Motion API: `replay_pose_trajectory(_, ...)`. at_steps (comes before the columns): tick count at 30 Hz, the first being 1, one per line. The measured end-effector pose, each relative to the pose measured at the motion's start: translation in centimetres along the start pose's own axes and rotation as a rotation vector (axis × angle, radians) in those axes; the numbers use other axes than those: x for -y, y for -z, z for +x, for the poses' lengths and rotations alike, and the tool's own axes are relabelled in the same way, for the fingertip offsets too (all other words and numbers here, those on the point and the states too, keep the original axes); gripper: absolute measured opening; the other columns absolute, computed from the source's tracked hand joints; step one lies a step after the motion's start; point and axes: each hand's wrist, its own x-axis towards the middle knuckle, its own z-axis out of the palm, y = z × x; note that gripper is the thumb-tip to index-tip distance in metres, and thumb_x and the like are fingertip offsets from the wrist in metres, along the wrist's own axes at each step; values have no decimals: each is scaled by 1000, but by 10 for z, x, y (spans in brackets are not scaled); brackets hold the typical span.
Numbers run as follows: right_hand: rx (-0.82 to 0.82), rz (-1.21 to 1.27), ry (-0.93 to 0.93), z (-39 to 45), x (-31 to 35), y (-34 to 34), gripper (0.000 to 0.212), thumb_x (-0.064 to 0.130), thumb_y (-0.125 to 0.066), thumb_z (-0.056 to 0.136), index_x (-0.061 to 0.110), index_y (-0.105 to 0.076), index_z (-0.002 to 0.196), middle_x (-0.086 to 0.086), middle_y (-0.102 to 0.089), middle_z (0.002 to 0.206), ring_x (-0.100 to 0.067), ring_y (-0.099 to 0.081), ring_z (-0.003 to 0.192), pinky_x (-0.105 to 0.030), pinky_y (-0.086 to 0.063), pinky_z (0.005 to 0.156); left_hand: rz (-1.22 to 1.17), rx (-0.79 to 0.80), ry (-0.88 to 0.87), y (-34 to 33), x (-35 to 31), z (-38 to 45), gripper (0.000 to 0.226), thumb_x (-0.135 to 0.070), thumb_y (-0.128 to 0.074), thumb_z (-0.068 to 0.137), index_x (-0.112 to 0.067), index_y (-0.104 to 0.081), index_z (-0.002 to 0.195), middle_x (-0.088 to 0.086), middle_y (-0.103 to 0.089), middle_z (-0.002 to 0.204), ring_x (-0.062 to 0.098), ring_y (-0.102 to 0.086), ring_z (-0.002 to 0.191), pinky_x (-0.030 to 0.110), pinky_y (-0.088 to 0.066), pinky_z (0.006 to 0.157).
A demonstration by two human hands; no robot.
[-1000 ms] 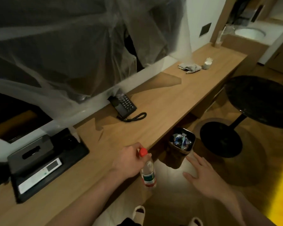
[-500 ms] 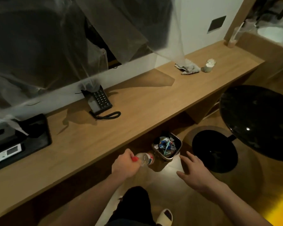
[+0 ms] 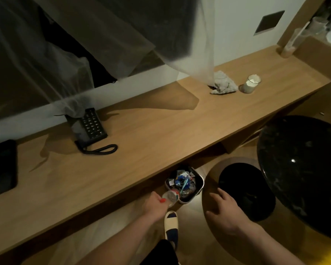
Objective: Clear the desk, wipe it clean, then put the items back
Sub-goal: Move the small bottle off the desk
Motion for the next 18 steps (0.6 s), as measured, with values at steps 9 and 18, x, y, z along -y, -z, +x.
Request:
replay_pose_trajectory(9, 39, 43, -59, 110, -33, 28, 76, 46, -65, 95, 34, -27, 160, 4, -2, 172, -24, -8, 158, -41, -23, 127, 8, 30, 115, -72, -52, 94, 31, -50, -66, 90, -26, -54, 104, 0, -65, 106, 19, -63, 94, 33, -56, 81)
replay_pose_trajectory(18, 128, -3, -24, 214, -73, 6, 77, 47, -65, 94, 37, -25, 160, 7, 1, 171, -22, -6, 158, -42, -24, 127, -11, 48, 196, -153, -68, 201, 44, -53, -71, 84, -23, -48, 107, 3, -67, 100, 25, -67, 91, 36, -58, 77)
